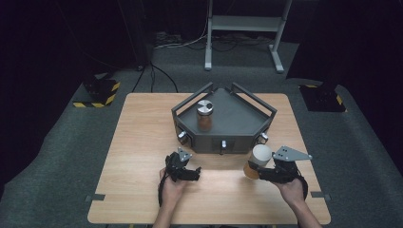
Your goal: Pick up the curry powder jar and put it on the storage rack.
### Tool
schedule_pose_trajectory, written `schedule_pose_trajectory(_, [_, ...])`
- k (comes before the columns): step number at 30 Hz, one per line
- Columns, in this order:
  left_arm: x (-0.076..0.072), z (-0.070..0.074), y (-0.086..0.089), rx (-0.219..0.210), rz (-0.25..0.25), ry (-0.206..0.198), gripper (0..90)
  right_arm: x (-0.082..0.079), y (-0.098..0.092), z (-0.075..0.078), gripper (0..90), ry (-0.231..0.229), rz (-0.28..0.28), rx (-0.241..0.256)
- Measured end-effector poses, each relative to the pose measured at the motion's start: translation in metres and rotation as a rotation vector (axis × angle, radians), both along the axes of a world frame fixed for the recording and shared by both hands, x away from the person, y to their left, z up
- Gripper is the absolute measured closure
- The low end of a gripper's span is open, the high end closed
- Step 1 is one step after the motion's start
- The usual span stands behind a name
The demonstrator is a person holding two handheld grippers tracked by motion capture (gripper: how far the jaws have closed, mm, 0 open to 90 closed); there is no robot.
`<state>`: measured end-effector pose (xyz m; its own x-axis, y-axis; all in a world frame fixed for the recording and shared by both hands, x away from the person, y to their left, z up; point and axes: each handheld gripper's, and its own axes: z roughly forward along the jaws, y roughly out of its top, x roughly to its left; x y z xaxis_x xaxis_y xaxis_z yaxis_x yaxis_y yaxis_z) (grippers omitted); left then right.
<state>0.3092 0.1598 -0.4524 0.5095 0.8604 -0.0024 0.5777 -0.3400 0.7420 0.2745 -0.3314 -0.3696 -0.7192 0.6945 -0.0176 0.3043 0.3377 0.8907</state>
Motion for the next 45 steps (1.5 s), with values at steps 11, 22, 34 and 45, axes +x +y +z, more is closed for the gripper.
schedule_pose_trajectory(11, [0.0, 0.0, 0.0, 0.0, 0.0, 0.0, 6.7, 0.008, 0.001, 0.02, 35.3, -0.022, 0.014, 0.004])
schedule_pose_trajectory(22, [0.0, 0.0, 0.0, 0.0, 0.0, 0.0, 6.8, 0.018, 0.003, 0.043, 35.3, -0.039, 0.034, 0.014])
schedule_pose_trajectory(34, [0.0, 0.0, 0.001, -0.001, 0.0, 0.0, 6.8, 0.033, 0.008, 0.071, 35.3, -0.053, 0.045, 0.023])
schedule_pose_trajectory(45, [0.0, 0.0, 0.001, -0.002, 0.0, 0.0, 6.9, 0.044, 0.013, 0.084, 35.4, -0.056, 0.032, 0.022])
